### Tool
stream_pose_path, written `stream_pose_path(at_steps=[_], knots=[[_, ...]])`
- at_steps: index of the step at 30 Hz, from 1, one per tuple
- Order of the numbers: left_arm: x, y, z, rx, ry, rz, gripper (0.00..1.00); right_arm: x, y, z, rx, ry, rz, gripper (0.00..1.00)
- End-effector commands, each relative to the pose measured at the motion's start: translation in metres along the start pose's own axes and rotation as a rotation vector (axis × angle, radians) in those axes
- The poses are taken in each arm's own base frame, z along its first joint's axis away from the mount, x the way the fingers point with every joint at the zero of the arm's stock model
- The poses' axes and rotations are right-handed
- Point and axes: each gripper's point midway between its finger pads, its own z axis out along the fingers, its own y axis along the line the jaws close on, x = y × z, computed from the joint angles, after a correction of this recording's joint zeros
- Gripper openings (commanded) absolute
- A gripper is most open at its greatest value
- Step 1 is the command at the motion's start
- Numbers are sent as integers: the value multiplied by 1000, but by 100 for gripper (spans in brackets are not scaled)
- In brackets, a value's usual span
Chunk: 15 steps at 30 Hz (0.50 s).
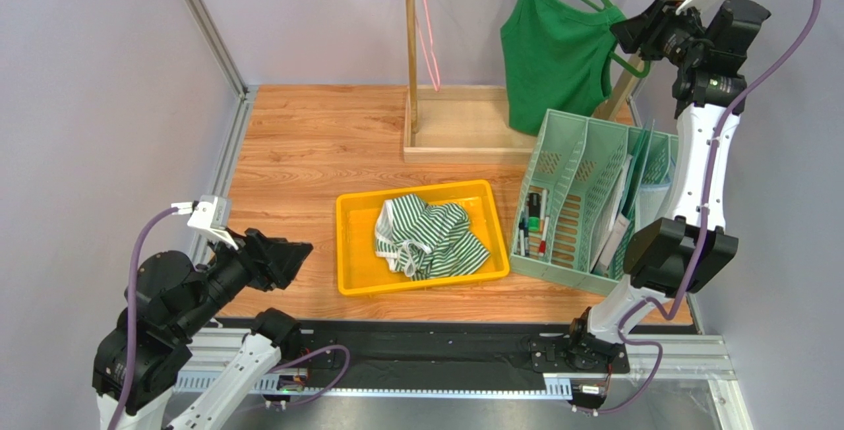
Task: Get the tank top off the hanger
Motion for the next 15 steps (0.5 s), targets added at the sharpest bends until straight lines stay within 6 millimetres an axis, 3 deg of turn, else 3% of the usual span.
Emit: stream_pose_path(at_steps=[1,5,8,15], knots=[[-6,-7,-6,36,-27,-1,70,2,12,9,-59,-8,-7,49],[-6,-8,-9,40,-33,-7,70,12,18,19,-62,12,-14,42],[-7,-7,-11,36,-42,-11,70,17,23,22,-45,23,-40,28],[-6,-8,-14,39,-41,-12,70,-2,49,16,-110,-38,-87,0]])
